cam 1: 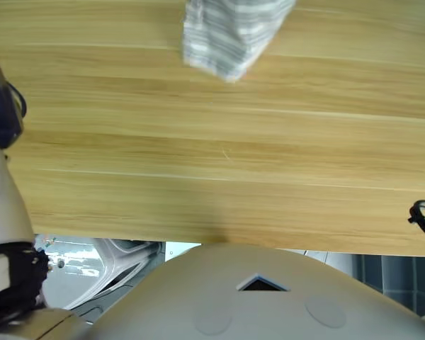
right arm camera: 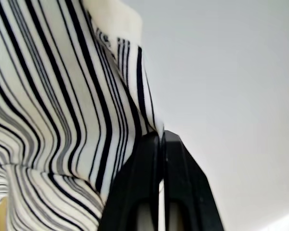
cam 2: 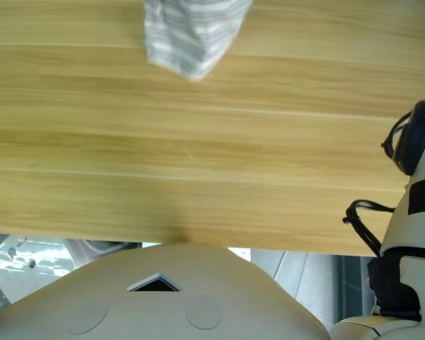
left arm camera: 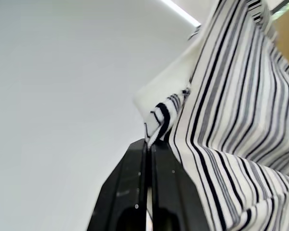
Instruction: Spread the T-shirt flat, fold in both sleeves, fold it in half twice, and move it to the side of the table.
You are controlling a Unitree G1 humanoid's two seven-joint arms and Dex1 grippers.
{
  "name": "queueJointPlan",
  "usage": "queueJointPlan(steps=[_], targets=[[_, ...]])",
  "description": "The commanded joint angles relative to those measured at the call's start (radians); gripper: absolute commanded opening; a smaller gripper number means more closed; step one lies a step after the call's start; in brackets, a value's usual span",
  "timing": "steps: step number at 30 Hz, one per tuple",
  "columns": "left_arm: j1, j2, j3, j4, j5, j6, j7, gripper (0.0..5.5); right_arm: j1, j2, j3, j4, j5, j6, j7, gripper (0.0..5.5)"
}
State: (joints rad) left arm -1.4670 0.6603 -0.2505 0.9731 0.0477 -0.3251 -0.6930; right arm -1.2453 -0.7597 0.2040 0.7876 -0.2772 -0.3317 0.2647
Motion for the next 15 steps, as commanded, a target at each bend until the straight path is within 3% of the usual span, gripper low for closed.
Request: queueJointPlan(steps=[1, 5, 9, 11, 15], targets=[[-0.404, 0.134, -0.008, 0.207, 0.31, -0.137, 0.831, 0.0, -0.229, -0.129, 0.012, 0.186, -0.246, -0.101, -0.474, 0.03], [0.268, -0.022, -0.242, 0.26, 0.45, -0.345, 0.606, 0.0, 0.195, 0.023, 0.154, 0.318, -0.202, -0.282, -0.054, 0.03], [0.759, -0.101, -0.319, 0.199, 0.307, -0.68, 0.196, 0.0, 0.568, -0.006, 0.311, 0.113, -0.038, -0.523, 0.358, 0.03], [0.902, -0.061, -0.37, 0.031, 0.134, -0.725, 0.008, 0.0, 0.676, -0.064, 0.342, -0.076, 0.119, -0.517, 0.525, 0.03], [1.09, 0.147, -0.425, -0.44, -0.219, -0.622, -0.277, 0.0, 0.8, -0.141, 0.305, -0.311, 0.346, -0.445, 0.729, 0.03]])
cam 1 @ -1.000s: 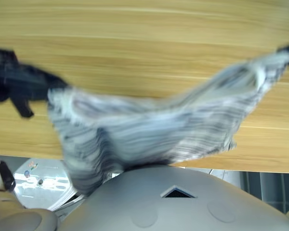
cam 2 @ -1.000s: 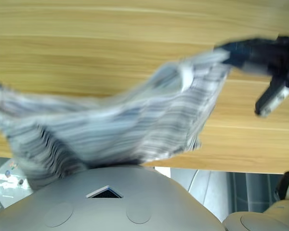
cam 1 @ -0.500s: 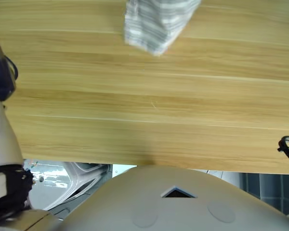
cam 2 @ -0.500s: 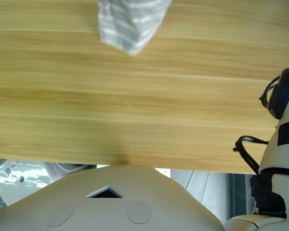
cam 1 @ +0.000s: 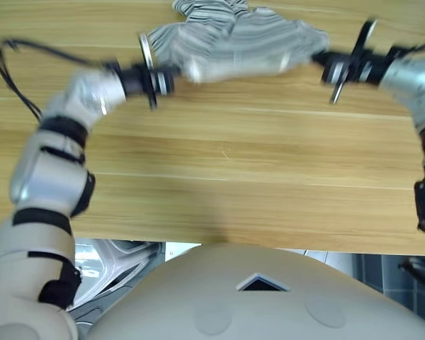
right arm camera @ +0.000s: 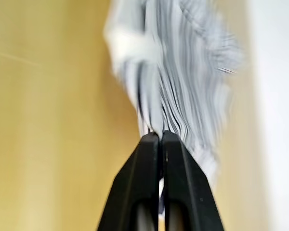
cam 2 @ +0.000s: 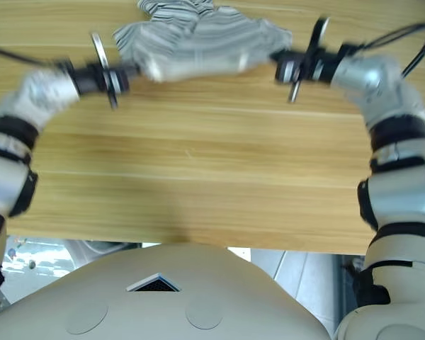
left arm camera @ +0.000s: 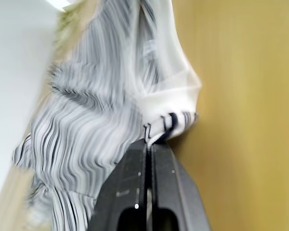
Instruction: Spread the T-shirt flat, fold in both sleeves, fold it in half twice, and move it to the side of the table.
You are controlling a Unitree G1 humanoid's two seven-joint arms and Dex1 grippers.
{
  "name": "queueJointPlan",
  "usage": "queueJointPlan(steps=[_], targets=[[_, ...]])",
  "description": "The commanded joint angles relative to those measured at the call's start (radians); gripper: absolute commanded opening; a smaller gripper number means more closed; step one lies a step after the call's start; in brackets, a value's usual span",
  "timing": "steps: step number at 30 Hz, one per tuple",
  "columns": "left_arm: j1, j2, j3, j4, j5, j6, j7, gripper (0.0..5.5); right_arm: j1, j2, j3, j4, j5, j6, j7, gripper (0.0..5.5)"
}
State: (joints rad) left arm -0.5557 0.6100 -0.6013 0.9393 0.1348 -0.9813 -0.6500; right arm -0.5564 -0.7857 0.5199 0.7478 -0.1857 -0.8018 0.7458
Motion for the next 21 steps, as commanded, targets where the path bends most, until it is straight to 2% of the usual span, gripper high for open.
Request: queueJointPlan(steps=[1, 6, 10, 19, 21], targets=[[0.195, 0.222, -0.057, -0.452, -0.337, 0.056, -0.355, 0.0, 0.138, -0.128, -0.024, -0.302, 0.275, 0.039, 0.274, 0.03], [0.245, 0.299, 0.026, -0.558, -0.391, 0.141, -0.472, 0.0, 0.234, -0.151, -0.051, -0.406, 0.298, 0.094, 0.348, 0.03], [0.291, 0.362, 0.084, -0.594, -0.325, 0.148, -0.516, 0.0, 0.317, -0.163, -0.052, -0.49, 0.305, 0.135, 0.418, 0.03], [0.315, 0.395, 0.137, -0.476, 0.038, 0.113, -0.427, 0.0, 0.447, -0.152, 0.016, -0.52, 0.163, 0.157, 0.495, 0.03], [0.339, 0.377, 0.139, -0.476, 0.085, 0.122, -0.389, 0.43, 0.471, -0.153, 0.023, -0.532, 0.103, 0.159, 0.467, 0.0]])
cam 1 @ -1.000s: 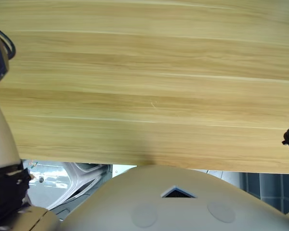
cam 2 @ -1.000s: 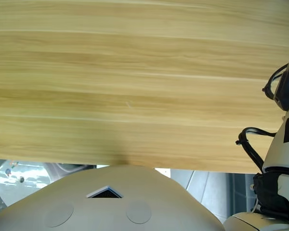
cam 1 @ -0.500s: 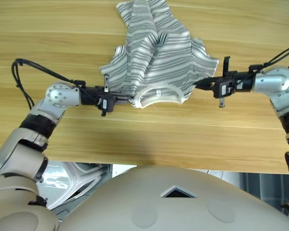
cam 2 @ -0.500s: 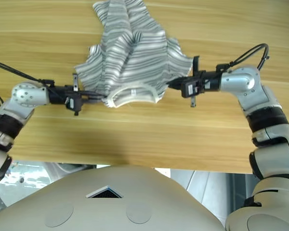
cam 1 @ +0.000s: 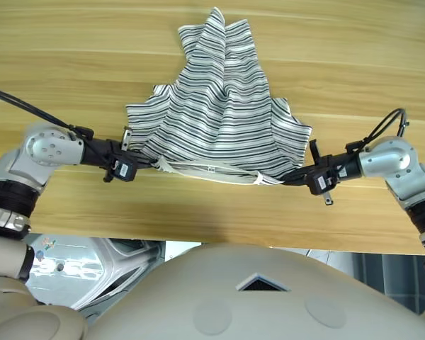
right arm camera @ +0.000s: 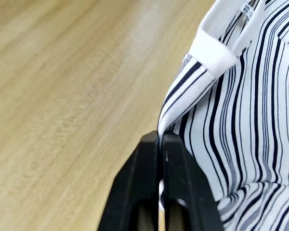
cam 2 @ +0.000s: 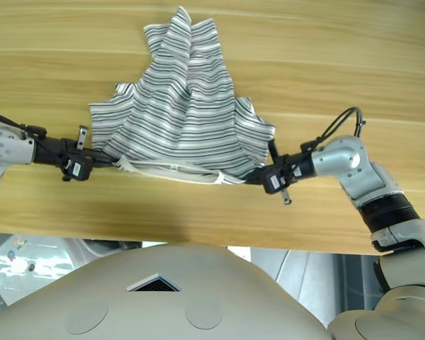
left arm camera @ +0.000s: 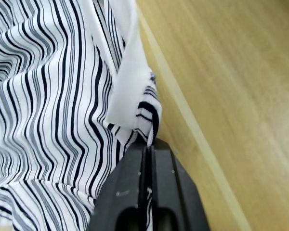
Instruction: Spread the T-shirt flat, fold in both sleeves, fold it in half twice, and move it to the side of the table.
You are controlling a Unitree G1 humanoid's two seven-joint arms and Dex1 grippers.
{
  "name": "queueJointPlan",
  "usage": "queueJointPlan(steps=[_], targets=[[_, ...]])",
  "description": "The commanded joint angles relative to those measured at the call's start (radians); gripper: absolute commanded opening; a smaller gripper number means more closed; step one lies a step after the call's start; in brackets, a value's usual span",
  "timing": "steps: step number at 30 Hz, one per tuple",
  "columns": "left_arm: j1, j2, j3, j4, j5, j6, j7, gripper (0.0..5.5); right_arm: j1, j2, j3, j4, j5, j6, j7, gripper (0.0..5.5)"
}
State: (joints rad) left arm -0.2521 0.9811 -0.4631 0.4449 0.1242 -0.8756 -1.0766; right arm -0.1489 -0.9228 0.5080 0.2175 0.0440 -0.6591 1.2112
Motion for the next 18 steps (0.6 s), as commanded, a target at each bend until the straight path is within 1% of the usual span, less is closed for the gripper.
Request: queueJointPlan(steps=[1, 2, 3, 4, 7, 8, 10, 12, 14, 15, 16, 18], targets=[[0.047, 0.0, -0.001, 0.01, 0.104, 0.022, 0.044, 0.58, 0.075, -0.013, 0.03, -0.015, -0.144, 0.022, -0.017, 0.0], [0.064, -0.009, 0.001, -0.013, 0.082, 0.032, 0.046, 0.8, 0.083, -0.012, 0.025, -0.039, -0.15, 0.045, -0.028, 0.0], [0.09, -0.007, 0.0, -0.064, 0.017, 0.048, 0.025, 0.89, 0.09, -0.018, 0.015, -0.075, -0.129, 0.077, -0.026, 0.27], [0.115, -0.001, 0.001, -0.119, -0.059, 0.068, 0.002, 1.07, 0.096, -0.025, 0.005, -0.109, -0.1, 0.108, -0.018, 0.4], [0.183, 0.032, 0.032, -0.345, -0.358, 0.185, -0.073, 1.53, 0.103, -0.064, -0.04, -0.207, 0.013, 0.177, 0.028, 0.84], [0.195, 0.031, 0.053, -0.394, -0.415, 0.221, -0.077, 1.74, 0.105, -0.073, -0.061, -0.227, 0.044, 0.183, 0.032, 1.06], [0.226, 0.04, 0.084, -0.452, -0.479, 0.255, -0.096, 2.0, 0.117, -0.086, -0.091, -0.258, 0.079, 0.188, 0.041, 1.2], [0.284, 0.08, 0.116, -0.506, -0.57, 0.249, -0.171, 2.32, 0.141, -0.103, -0.124, -0.304, 0.122, 0.185, 0.051, 1.2], [0.317, 0.105, 0.182, -0.54, -0.673, 0.245, -0.234, 2.32, 0.168, -0.137, -0.178, -0.379, 0.196, 0.187, 0.063, 1.2], [0.293, 0.093, 0.23, -0.536, -0.706, 0.257, -0.23, 2.32, 0.163, -0.143, -0.218, -0.405, 0.235, 0.198, 0.058, 1.2], [0.254, 0.071, 0.272, -0.521, -0.714, 0.271, -0.21, 2.35, 0.153, -0.144, -0.253, -0.42, 0.266, 0.211, 0.051, 0.94], [0.074, -0.015, 0.325, -0.389, -0.598, 0.26, -0.113, 2.03, 0.059, -0.093, -0.317, -0.39, 0.252, 0.259, -0.022, 0.57]])
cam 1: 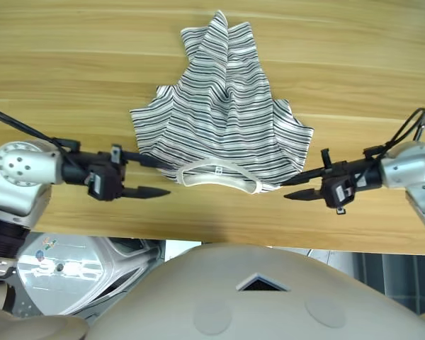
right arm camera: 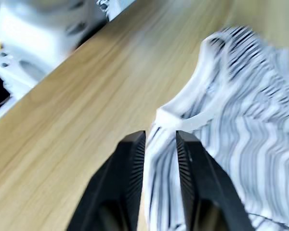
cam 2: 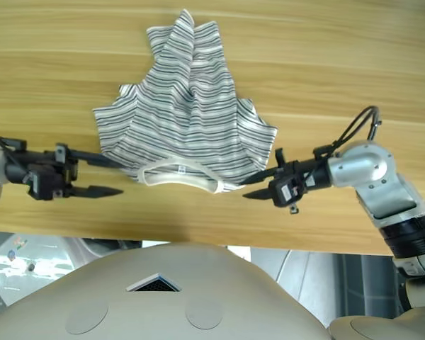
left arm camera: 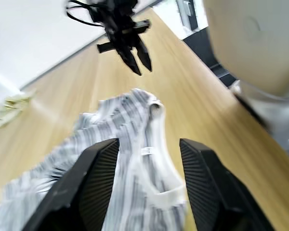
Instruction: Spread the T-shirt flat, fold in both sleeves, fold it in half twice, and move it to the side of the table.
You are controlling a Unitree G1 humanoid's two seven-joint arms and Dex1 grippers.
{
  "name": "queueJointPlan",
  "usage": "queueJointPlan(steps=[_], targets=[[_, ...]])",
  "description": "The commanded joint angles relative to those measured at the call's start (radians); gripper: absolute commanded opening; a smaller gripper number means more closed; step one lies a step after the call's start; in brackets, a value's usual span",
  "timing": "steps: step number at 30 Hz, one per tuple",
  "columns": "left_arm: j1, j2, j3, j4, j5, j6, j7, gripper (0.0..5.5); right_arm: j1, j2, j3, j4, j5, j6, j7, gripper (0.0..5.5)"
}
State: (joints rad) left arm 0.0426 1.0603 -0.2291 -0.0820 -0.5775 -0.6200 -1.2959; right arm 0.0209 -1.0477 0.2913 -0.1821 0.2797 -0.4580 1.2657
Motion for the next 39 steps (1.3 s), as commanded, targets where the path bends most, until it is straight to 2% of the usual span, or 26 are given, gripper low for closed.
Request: queueJointPlan(steps=[1, 3, 5, 10, 12, 21, 26, 34, 39], targets=[[-0.312, -0.138, 0.1, 0.217, 0.193, -0.026, 0.152, 1.84, -0.163, 0.071, -0.113, 0.042, -0.035, 0.064, -0.129, 0.37], [-0.5, -0.221, 0.093, 0.394, 0.41, -0.102, 0.273, 1.52, -0.285, 0.176, -0.091, 0.131, -0.21, 0.063, -0.265, 0.02], [-0.625, -0.276, 0.08, 0.54, 0.587, -0.166, 0.391, 1.21, -0.367, 0.258, -0.053, 0.205, -0.342, 0.062, -0.357, 0.0], [-0.783, -0.355, -0.056, 0.803, 1.032, -0.281, 0.695, 0.36, -0.542, 0.437, 0.052, 0.413, -0.626, 0.063, -0.565, 0.0], [-0.787, -0.375, -0.121, 0.853, 1.128, -0.311, 0.741, 0.03, -0.618, 0.498, 0.088, 0.528, -0.725, 0.068, -0.661, 0.0], [-0.783, -0.387, -0.319, 0.928, 1.313, -0.394, 0.743, 0.03, -0.889, 0.667, 0.187, 0.998, -0.96, 0.165, -0.966, 0.0], [-0.802, -0.402, -0.371, 0.938, 1.356, -0.394, 0.746, 0.03, -0.898, 0.705, 0.224, 1.114, -0.964, 0.133, -0.965, 0.0], [-0.748, -0.403, -0.429, 0.861, 1.403, -0.395, 0.759, 0.03, -0.778, 0.727, 0.261, 1.237, -0.886, -0.028, -0.763, 0.0], [-0.721, -0.395, -0.441, 0.824, 1.392, -0.385, 0.759, 0.03, -0.755, 0.724, 0.266, 1.344, -0.874, -0.01, -0.765, 0.0]])
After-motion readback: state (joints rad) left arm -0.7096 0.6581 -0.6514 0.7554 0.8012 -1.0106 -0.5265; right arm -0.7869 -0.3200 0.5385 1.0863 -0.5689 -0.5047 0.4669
